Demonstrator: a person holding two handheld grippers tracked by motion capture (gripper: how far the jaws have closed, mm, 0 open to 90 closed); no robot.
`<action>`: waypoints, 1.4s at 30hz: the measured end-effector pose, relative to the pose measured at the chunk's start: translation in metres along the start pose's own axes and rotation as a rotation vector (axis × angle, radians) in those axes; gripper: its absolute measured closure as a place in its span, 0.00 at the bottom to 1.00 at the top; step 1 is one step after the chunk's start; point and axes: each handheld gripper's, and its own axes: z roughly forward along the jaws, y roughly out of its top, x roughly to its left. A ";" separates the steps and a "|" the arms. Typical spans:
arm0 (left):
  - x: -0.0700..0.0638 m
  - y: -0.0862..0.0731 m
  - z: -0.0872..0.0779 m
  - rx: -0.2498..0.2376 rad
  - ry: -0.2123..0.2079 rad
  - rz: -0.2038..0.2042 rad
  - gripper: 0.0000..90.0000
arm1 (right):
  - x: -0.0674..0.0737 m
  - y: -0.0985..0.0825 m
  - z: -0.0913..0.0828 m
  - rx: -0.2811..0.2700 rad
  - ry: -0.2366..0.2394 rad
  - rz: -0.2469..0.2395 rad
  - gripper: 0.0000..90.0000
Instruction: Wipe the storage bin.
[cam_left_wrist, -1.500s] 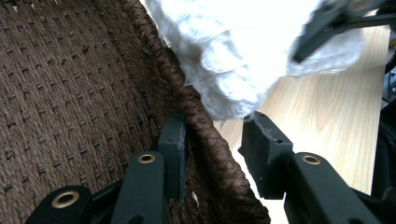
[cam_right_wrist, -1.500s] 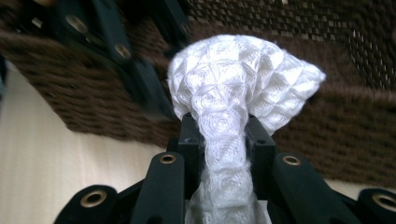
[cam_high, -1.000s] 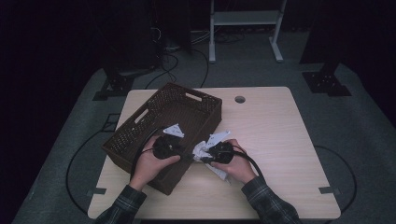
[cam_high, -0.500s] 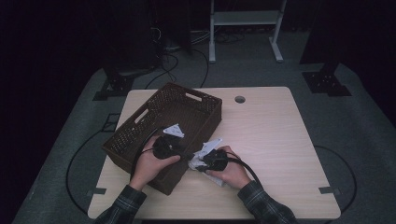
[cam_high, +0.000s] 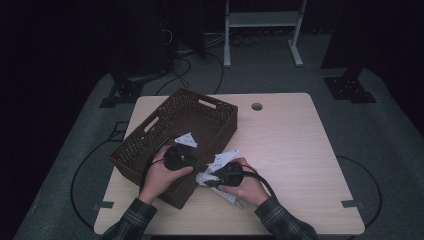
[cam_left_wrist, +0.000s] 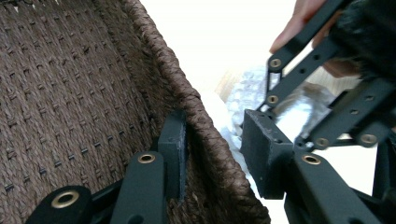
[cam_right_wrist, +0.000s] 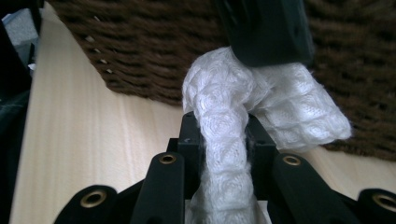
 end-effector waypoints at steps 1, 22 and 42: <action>0.000 0.000 0.000 -0.001 -0.001 0.000 0.67 | 0.001 0.001 -0.002 -0.007 0.003 -0.003 0.81; 0.000 0.000 0.000 0.011 0.023 0.012 0.72 | 0.002 -0.005 0.020 0.034 0.013 0.003 0.81; 0.000 0.000 -0.001 0.016 0.027 0.017 0.73 | 0.024 0.011 0.010 -0.018 0.069 -0.049 0.81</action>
